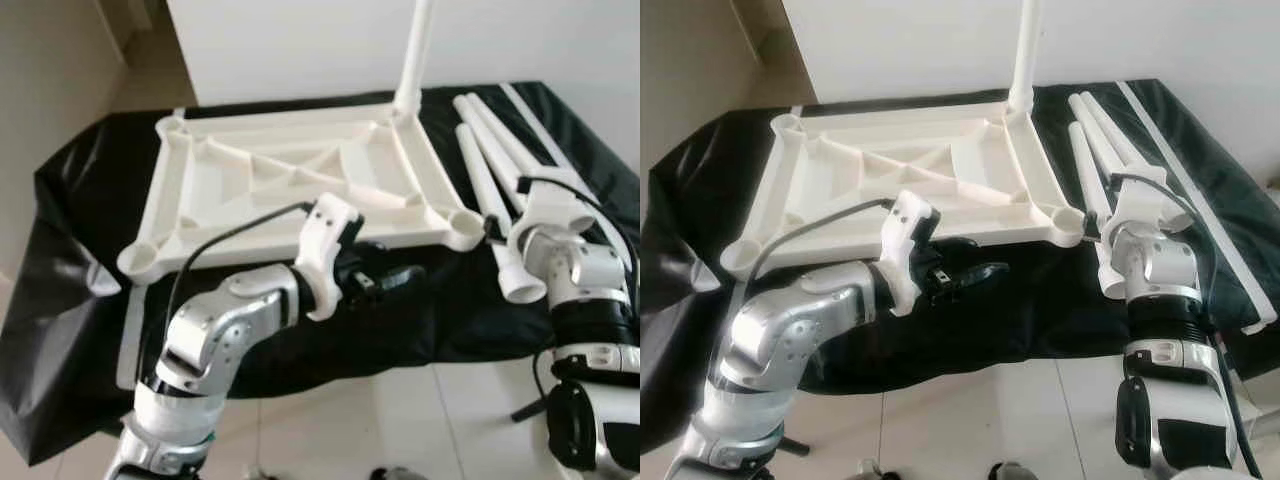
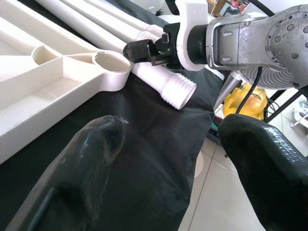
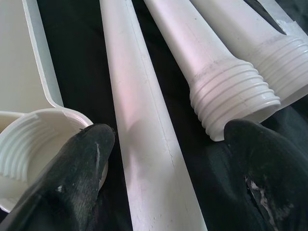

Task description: Building children table

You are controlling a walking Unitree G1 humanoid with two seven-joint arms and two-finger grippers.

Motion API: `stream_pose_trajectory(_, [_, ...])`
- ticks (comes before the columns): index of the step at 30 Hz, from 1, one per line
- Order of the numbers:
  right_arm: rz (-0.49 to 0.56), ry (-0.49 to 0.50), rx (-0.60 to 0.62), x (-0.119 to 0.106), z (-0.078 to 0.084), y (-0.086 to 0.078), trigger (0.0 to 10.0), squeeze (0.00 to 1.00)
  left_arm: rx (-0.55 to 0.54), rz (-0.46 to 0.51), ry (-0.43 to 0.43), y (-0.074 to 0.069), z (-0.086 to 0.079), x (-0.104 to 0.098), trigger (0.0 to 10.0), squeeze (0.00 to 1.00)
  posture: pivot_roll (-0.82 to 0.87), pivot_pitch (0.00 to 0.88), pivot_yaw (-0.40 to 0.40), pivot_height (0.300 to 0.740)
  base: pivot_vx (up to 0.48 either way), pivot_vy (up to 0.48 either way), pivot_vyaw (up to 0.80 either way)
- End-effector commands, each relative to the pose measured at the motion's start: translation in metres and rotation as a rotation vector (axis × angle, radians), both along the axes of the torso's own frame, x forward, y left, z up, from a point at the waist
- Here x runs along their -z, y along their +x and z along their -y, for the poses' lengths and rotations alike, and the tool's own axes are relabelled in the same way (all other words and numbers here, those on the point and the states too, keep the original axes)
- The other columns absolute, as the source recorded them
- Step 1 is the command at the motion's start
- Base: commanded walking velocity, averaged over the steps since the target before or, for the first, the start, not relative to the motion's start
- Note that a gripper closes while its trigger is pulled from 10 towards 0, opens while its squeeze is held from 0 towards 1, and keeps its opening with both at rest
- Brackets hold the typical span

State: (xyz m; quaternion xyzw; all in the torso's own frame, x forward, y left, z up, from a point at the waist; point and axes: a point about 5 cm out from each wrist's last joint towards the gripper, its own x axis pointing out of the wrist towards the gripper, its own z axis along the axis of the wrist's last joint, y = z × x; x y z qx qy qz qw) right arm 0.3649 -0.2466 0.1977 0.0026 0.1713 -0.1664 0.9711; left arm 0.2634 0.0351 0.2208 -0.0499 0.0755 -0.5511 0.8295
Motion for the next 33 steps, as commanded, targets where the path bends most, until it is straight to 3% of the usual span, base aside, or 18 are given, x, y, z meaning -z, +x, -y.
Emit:
stream_pose_trajectory(1, [-0.033,0.014,0.001,0.009,0.000,0.000,10.0,0.00,0.011,0.003,-0.009,-0.005,0.000,-0.002,10.0,0.00,-0.03,0.143,-0.002,0.740,0.000,0.000,0.00])
stream_pose_trajectory(12, [0.095,0.059,0.057,-0.008,0.006,0.002,10.0,0.00,0.007,-0.002,-0.006,-0.006,-0.002,-0.002,10.0,0.00,-0.03,0.149,0.006,0.740,0.000,0.000,0.00])
stream_pose_trajectory(33, [-0.023,0.047,0.048,0.011,0.004,-0.001,10.0,0.00,0.004,-0.001,-0.007,-0.004,-0.002,-0.004,10.0,0.00,-0.03,0.145,0.005,0.740,0.000,0.000,0.00])
